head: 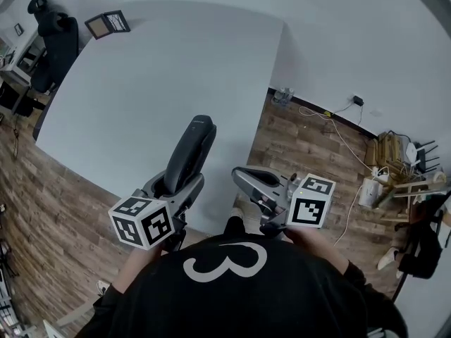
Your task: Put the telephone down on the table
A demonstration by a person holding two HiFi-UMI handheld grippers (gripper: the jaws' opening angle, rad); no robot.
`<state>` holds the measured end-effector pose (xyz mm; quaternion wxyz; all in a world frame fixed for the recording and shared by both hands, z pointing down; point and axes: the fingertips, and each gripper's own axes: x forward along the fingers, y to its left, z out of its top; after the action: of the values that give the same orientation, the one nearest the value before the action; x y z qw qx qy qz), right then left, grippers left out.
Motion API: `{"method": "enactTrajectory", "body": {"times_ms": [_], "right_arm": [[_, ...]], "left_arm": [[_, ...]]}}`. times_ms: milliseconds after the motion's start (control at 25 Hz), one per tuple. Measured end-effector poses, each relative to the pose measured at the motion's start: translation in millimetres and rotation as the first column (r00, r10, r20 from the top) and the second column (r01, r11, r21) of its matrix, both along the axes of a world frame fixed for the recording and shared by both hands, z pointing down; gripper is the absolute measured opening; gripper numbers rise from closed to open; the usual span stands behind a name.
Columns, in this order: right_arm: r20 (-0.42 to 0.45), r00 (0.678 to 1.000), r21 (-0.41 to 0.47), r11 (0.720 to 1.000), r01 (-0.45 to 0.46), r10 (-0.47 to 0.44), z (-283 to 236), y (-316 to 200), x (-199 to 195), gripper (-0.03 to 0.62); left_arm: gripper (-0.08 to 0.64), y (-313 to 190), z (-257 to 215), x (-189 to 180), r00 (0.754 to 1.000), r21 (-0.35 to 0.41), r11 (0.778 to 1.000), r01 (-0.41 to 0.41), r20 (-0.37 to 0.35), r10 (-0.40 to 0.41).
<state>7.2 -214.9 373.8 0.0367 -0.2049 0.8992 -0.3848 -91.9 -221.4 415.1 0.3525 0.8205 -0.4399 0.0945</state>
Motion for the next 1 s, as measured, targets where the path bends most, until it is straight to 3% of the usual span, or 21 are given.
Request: {"method": "enactTrajectory", "body": {"times_ms": [480, 1000], "right_arm": [[-0.004, 1.000, -0.046, 0.999, 0.005, -0.005, 18.5, -42.6, 21.1, 0.011], [-0.031, 0.999, -0.092, 0.996, -0.021, 0.018, 41.4, -62.1, 35.8, 0.011]], "left_arm": [[0.290, -48.4, 62.3, 5.1, 0.997, -0.095, 0.995, 0.040, 0.070, -0.033], [0.290, -74.0, 99.9, 3.5, 0.990, -0.118, 0.991, 0.070, 0.134, -0.054]]}}
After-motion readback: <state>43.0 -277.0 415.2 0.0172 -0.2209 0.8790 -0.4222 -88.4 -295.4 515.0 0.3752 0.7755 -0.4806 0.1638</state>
